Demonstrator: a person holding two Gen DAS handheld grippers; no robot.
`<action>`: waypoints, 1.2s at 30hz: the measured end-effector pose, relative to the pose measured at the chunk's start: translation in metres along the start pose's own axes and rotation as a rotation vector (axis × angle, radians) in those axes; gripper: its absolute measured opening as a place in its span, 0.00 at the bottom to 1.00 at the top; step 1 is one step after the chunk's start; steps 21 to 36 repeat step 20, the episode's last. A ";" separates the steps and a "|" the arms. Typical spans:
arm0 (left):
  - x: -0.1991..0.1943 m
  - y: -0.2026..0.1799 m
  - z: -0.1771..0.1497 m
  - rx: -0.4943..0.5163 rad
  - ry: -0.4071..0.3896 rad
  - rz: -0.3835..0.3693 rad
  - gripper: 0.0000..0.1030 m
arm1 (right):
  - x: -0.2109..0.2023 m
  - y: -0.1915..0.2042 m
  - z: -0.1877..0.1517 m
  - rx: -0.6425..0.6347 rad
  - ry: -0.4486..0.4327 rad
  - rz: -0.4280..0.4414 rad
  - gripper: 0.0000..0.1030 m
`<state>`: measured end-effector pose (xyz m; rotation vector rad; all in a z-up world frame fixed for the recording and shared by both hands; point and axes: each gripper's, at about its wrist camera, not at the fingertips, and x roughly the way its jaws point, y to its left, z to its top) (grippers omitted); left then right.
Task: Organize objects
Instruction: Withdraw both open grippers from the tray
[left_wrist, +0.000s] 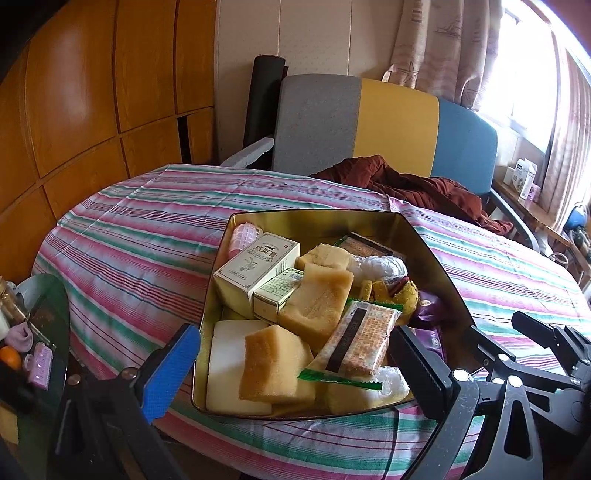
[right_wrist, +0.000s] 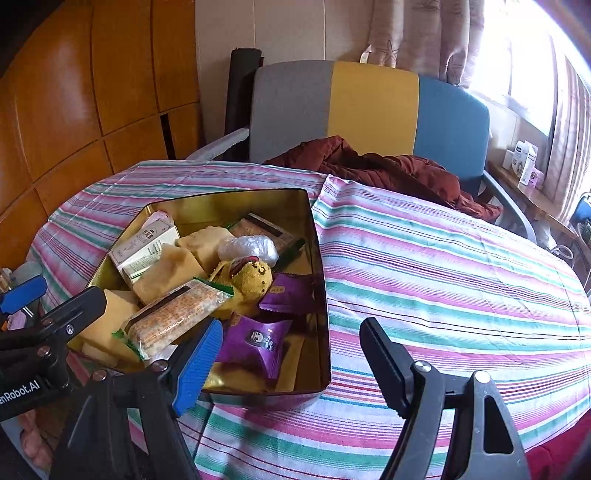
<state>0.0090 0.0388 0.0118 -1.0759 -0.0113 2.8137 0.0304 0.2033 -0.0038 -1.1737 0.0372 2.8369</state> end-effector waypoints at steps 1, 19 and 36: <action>0.000 0.000 0.000 0.001 0.001 0.000 1.00 | 0.000 0.000 0.000 -0.002 0.001 0.000 0.76; 0.003 -0.002 -0.002 0.029 -0.010 0.011 1.00 | 0.005 0.004 -0.002 -0.016 0.010 0.004 0.76; 0.003 -0.002 -0.002 0.030 -0.010 0.012 1.00 | 0.005 0.004 -0.001 -0.017 0.009 0.005 0.76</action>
